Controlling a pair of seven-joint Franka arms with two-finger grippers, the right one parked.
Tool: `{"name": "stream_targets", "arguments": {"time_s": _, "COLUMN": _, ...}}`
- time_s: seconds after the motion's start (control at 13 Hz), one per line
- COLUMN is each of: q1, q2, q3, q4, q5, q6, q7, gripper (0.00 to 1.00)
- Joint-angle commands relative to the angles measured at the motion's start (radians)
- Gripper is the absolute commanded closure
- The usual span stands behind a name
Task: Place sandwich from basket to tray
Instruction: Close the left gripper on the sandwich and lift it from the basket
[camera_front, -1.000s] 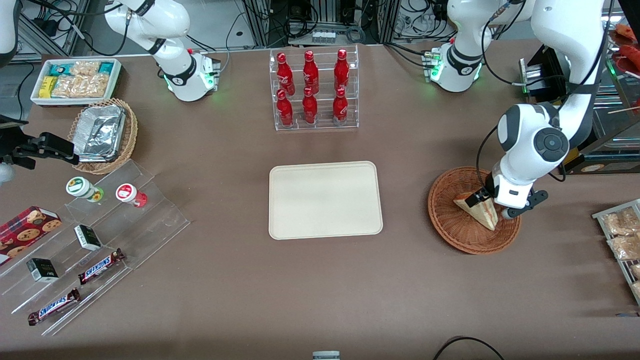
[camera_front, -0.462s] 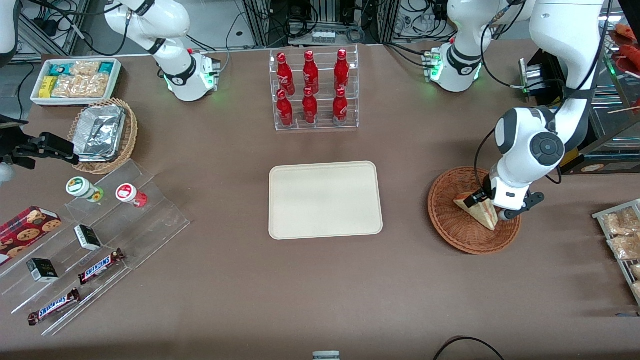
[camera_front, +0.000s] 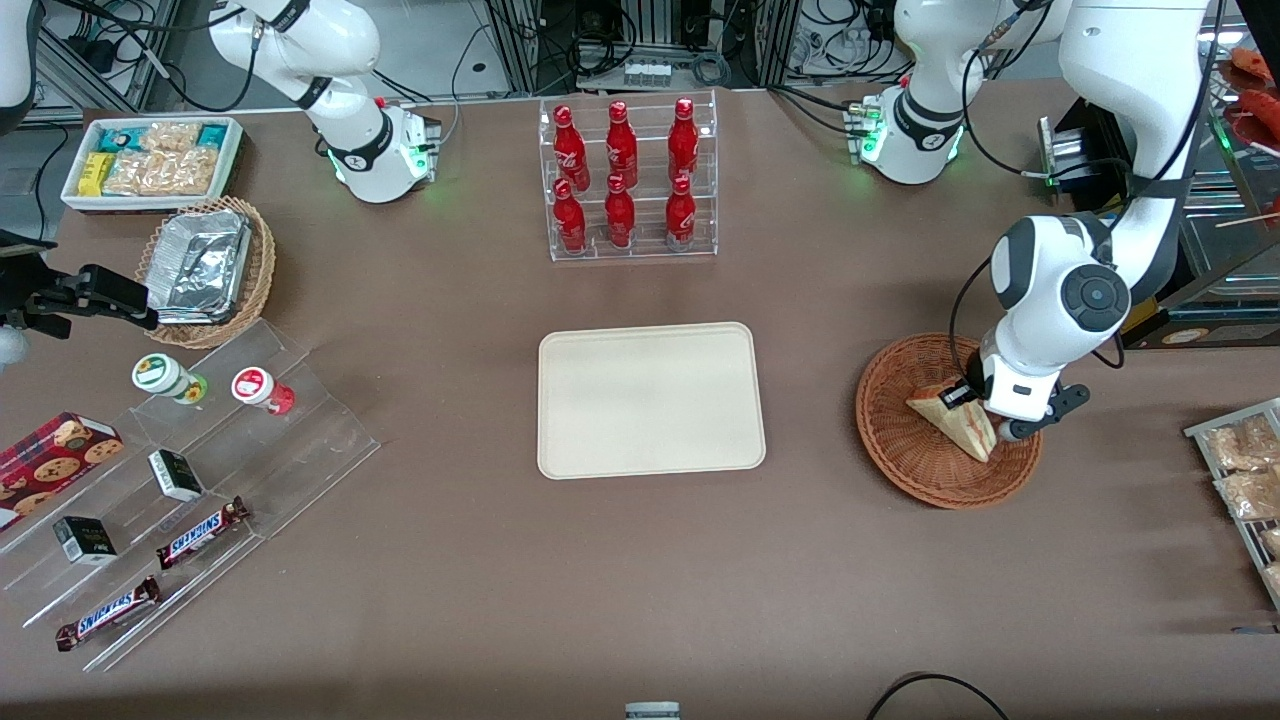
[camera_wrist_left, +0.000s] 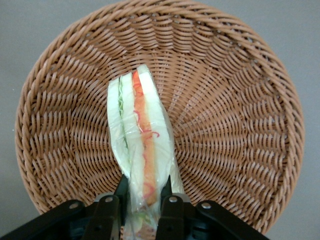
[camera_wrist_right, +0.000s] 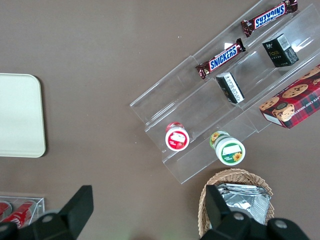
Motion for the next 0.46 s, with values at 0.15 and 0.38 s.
{"name": "stream_targets", "arguments": {"time_s": 0.15, "q1": -0.011, "q2": -0.127, "q3": -0.008, "q4": 0.147, "q5": 0.010, "q6": -0.296, "q7": 0.013, "gripper": 1.00}}
{"name": "stream_targets", "arguments": {"time_s": 0.38, "q1": -0.059, "q2": -0.145, "q3": -0.057, "q4": 0.311, "q5": 0.010, "q6": -0.489, "q7": 0.012, "gripper": 1.00}}
